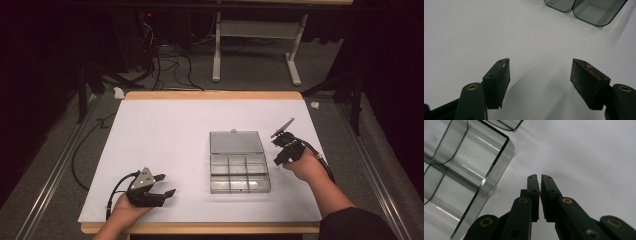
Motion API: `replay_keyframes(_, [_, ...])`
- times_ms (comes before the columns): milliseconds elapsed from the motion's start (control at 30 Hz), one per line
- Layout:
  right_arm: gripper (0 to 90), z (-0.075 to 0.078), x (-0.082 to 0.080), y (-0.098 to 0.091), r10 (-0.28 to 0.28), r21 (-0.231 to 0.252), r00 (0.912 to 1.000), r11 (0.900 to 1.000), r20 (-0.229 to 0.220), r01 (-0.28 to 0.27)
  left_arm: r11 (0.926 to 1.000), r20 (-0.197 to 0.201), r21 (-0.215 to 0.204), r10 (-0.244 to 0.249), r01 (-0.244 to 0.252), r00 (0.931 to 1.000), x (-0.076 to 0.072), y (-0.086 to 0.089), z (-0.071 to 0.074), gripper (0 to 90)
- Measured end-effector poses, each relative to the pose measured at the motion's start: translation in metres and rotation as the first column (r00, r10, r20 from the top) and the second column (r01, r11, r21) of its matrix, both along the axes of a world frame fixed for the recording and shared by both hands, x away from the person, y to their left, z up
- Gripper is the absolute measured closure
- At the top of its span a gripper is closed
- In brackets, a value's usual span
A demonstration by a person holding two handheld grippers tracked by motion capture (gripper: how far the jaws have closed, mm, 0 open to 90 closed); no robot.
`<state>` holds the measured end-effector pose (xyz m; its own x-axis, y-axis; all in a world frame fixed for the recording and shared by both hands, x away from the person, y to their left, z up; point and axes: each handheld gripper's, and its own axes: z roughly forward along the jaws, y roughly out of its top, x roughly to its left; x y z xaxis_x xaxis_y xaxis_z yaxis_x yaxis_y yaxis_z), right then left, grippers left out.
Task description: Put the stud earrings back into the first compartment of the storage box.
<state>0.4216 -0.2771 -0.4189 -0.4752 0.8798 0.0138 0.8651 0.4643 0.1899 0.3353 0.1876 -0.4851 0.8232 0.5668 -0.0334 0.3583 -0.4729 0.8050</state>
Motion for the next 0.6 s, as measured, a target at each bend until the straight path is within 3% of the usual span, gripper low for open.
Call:
replay_keyframes(267, [85.8,0.009,-0.010,0.001,-0.006,0.013,0.9999,0.9999,-0.008,0.006,1.0000,0.001,0.000,0.000,0.000,1.0000,0.000,0.000,0.000,32.5])
replay_keyframes(600, [85.9,0.023,-0.026,0.007,0.033,0.026,0.9994,0.9991,-0.009,-0.033,1.0000,0.002,0.004,0.000,0.000,1.0000,0.000,0.000,0.000,32.5])
